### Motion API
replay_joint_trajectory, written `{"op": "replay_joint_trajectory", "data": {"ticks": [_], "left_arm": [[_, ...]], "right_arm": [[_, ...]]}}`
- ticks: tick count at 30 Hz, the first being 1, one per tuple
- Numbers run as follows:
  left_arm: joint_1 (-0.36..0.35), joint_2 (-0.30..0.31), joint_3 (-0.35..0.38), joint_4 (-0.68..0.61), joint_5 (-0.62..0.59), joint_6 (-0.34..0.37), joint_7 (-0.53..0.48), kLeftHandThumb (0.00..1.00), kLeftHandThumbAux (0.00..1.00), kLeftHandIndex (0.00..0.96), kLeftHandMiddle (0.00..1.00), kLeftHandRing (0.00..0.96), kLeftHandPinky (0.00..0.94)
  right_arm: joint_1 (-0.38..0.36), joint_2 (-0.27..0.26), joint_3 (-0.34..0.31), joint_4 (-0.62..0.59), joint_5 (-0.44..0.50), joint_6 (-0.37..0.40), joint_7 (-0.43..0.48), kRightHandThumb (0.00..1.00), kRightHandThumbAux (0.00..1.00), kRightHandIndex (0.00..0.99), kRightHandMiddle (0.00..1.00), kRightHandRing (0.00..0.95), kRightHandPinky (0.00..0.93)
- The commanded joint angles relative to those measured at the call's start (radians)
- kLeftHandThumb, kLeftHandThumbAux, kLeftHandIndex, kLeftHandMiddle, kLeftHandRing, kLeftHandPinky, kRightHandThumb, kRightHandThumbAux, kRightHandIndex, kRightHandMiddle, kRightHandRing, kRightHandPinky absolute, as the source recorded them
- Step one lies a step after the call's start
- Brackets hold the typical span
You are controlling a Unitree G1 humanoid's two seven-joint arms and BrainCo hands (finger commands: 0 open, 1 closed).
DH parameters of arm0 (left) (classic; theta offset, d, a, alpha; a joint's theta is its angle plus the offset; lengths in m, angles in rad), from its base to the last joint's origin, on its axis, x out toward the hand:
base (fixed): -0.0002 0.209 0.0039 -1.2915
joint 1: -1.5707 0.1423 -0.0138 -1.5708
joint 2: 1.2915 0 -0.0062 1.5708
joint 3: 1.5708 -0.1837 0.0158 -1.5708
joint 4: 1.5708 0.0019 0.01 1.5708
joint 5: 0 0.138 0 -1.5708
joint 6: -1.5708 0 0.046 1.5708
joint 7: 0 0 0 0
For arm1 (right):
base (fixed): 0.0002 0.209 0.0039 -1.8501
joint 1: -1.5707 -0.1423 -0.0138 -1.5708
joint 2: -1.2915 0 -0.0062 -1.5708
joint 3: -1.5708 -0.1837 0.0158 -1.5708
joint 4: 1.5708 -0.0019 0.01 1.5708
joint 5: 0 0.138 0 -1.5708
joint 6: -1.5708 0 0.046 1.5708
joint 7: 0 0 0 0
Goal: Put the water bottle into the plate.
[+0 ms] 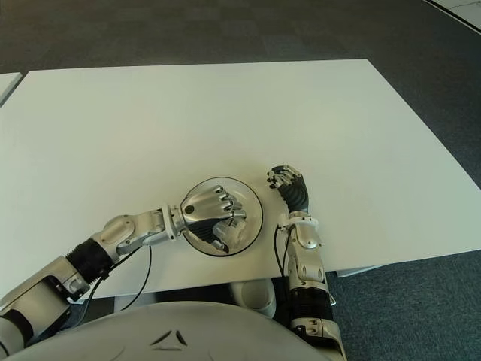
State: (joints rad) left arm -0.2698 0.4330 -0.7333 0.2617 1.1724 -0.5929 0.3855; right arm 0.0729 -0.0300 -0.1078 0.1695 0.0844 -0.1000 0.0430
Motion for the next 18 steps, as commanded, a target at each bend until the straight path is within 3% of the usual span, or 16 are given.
{"op": "replay_joint_trajectory", "data": {"ticks": [1, 7, 9, 11, 14, 18], "left_arm": [[-0.016, 0.013, -0.035, 0.035, 0.056, 0.021, 0.014, 0.850, 0.664, 0.406, 0.582, 0.749, 0.727], [-0.079, 0.035, -0.084, 0.074, 0.099, -0.025, 0.107, 0.840, 0.668, 0.389, 0.576, 0.649, 0.626], [-0.097, 0.041, -0.100, 0.082, 0.109, -0.037, 0.117, 0.830, 0.675, 0.374, 0.543, 0.571, 0.555], [-0.111, 0.047, -0.113, 0.086, 0.114, -0.043, 0.106, 0.631, 0.602, 0.279, 0.439, 0.471, 0.466], [-0.126, 0.056, -0.127, 0.084, 0.115, -0.045, 0.061, 0.489, 0.577, 0.212, 0.313, 0.322, 0.345], [-0.134, 0.064, -0.137, 0.076, 0.107, -0.037, 0.011, 0.354, 0.579, 0.140, 0.203, 0.201, 0.220]], "right_arm": [[0.009, 0.003, -0.003, 0.012, 0.005, 0.009, -0.001, 0.705, 0.734, 0.429, 0.497, 0.495, 0.500], [0.006, 0.004, -0.001, 0.020, 0.003, -0.001, -0.001, 0.705, 0.734, 0.429, 0.501, 0.498, 0.506], [0.006, 0.005, -0.001, 0.021, 0.003, -0.002, -0.001, 0.706, 0.734, 0.429, 0.502, 0.498, 0.507], [0.005, 0.005, -0.001, 0.022, 0.002, -0.003, -0.002, 0.706, 0.734, 0.429, 0.502, 0.499, 0.510], [0.005, 0.004, 0.000, 0.022, 0.000, -0.002, -0.003, 0.706, 0.733, 0.429, 0.499, 0.496, 0.502], [0.006, 0.003, 0.000, 0.023, -0.002, -0.002, -0.004, 0.706, 0.734, 0.429, 0.496, 0.492, 0.498]]}}
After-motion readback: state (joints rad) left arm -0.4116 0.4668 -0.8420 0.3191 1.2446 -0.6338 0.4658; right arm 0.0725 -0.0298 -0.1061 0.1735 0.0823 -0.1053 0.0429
